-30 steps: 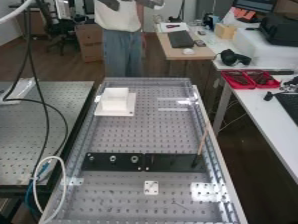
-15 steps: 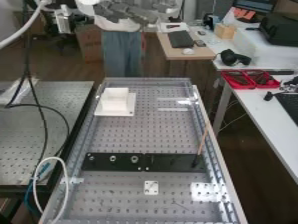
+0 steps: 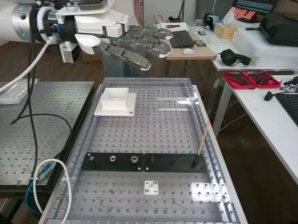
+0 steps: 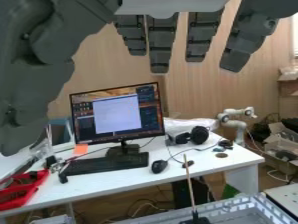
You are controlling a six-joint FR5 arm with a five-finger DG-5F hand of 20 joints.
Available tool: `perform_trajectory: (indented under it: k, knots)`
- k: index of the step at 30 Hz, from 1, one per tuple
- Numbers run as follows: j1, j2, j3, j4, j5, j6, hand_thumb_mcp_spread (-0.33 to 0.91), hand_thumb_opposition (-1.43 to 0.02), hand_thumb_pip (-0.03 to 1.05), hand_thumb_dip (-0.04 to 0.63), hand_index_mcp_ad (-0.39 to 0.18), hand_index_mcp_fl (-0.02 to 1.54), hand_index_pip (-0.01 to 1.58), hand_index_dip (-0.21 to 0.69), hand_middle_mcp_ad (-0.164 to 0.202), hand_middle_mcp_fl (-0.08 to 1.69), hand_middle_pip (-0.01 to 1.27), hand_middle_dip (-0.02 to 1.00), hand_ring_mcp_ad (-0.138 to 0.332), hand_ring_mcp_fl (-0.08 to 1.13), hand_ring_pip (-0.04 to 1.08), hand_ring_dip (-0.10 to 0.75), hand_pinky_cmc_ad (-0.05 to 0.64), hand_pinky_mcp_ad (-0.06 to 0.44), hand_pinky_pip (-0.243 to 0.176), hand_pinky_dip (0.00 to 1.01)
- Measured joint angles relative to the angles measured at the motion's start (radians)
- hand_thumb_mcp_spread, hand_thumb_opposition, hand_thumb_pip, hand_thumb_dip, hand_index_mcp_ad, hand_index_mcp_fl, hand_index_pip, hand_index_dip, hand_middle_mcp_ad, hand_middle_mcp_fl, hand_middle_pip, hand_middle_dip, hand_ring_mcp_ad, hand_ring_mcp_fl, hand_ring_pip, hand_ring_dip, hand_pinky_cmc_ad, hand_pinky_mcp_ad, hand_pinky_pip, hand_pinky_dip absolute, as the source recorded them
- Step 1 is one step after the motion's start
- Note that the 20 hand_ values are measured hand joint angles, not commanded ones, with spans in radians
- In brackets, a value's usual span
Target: Grab the bearing and place it in the white container
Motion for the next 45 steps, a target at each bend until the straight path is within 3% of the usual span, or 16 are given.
perform_trajectory:
  k: [10, 19, 30, 45]
  knots:
    - [-0.022, -0.036, -0.072, 0.049, 0.033, 0.045, 0.31, -0.70, 0.46, 0.089, 0.012, 0.02, 0.09, 0.077, 0.054, 0.10, 0.14, 0.17, 0.155, 0.01, 0.10, 0.044, 0.328, 0.281, -0.063, 0.22]
    - [-0.049, -0.064, -0.141, 0.131, 0.060, 0.091, 0.34, -0.71, 0.48, 0.127, 0.007, 0.20, 0.13, 0.106, 0.051, 0.09, 0.13, 0.17, 0.159, 0.00, 0.11, 0.051, 0.332, 0.281, -0.063, 0.22]
    - [-0.092, -0.132, -0.174, 0.183, 0.046, 0.116, 0.37, -0.75, 0.53, 0.182, -0.026, 0.25, 0.43, 0.108, 0.051, 0.02, 0.13, 0.18, 0.161, 0.00, 0.11, 0.051, 0.332, 0.281, -0.063, 0.21]
    - [-0.158, -0.199, -0.204, 0.281, -0.037, 0.064, 0.42, -0.79, 0.52, 0.218, -0.063, 0.14, 1.01, 0.159, 0.052, 0.02, 0.13, 0.19, 0.157, 0.00, 0.10, 0.059, 0.328, 0.281, -0.063, 0.18]
